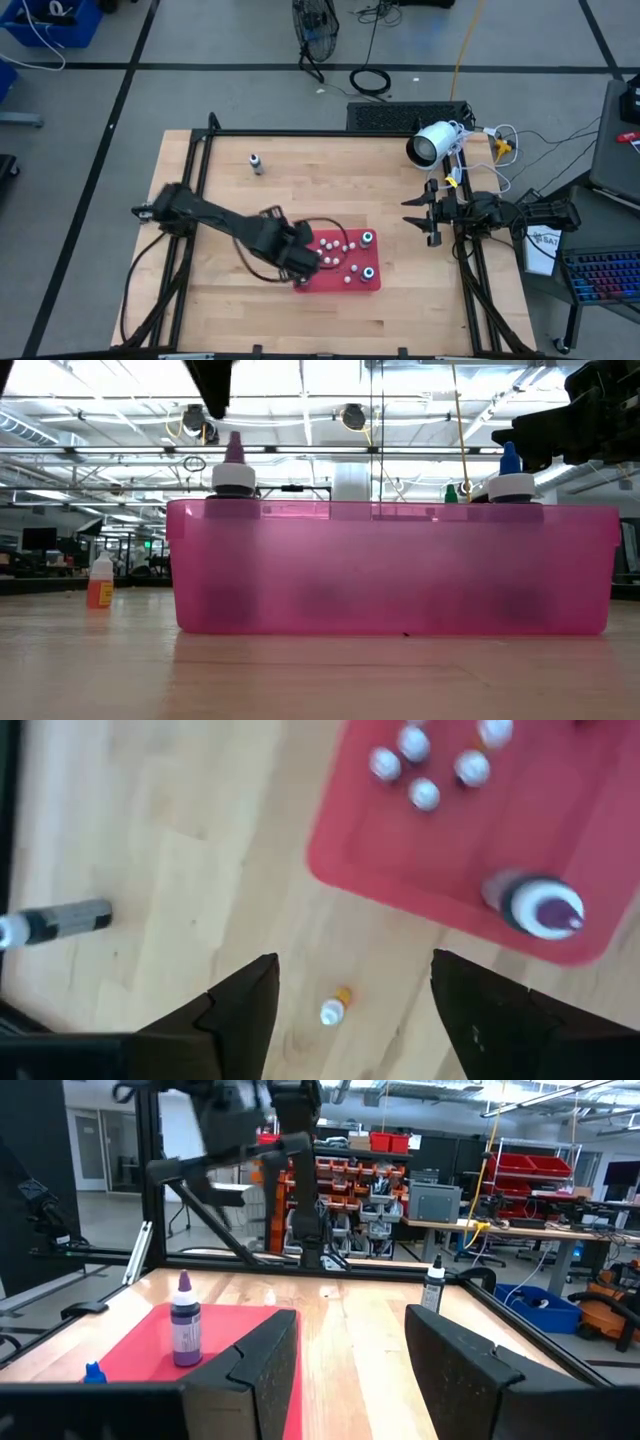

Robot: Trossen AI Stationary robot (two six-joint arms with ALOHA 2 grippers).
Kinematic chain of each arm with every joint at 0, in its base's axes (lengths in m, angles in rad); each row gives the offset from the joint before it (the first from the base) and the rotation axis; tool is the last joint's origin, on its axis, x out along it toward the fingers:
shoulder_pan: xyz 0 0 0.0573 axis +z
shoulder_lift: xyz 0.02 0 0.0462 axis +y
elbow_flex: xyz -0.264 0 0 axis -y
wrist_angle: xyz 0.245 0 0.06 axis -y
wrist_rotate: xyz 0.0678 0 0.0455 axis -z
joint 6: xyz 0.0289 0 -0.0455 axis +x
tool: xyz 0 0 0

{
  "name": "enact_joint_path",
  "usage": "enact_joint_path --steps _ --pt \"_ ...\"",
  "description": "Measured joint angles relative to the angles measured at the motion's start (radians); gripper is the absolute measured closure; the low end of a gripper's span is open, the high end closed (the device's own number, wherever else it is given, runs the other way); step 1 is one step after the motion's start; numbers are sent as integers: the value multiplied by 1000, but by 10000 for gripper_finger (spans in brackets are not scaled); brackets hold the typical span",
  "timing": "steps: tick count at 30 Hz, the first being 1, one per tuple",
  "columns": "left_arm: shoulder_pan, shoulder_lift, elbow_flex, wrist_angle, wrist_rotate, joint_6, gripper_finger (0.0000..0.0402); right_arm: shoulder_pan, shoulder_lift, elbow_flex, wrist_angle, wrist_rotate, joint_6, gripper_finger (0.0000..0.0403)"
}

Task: Pick & Place food coloring
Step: Put the small orange food coloring bottle into the red bin

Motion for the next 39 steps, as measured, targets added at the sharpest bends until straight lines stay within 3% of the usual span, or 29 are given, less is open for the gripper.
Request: enact_joint_path --steps 5,10,15,25,39 --pt "2 -180 -197 101 -31 -133 151 0 3 0 3 0 0 225" --pt "2 -320 -483 270 88 -265 149 0 5 0 -1 0 0 228" --pt "29 -358 -686 378 179 -272 151 0 5 0 -1 0 0 228" --pt "39 -359 -901 541 240 -207 160 0 5 0 -1 0 0 227" --pt "123 -359 -1027 661 299 -320 174 0 5 0 -1 0 0 229"
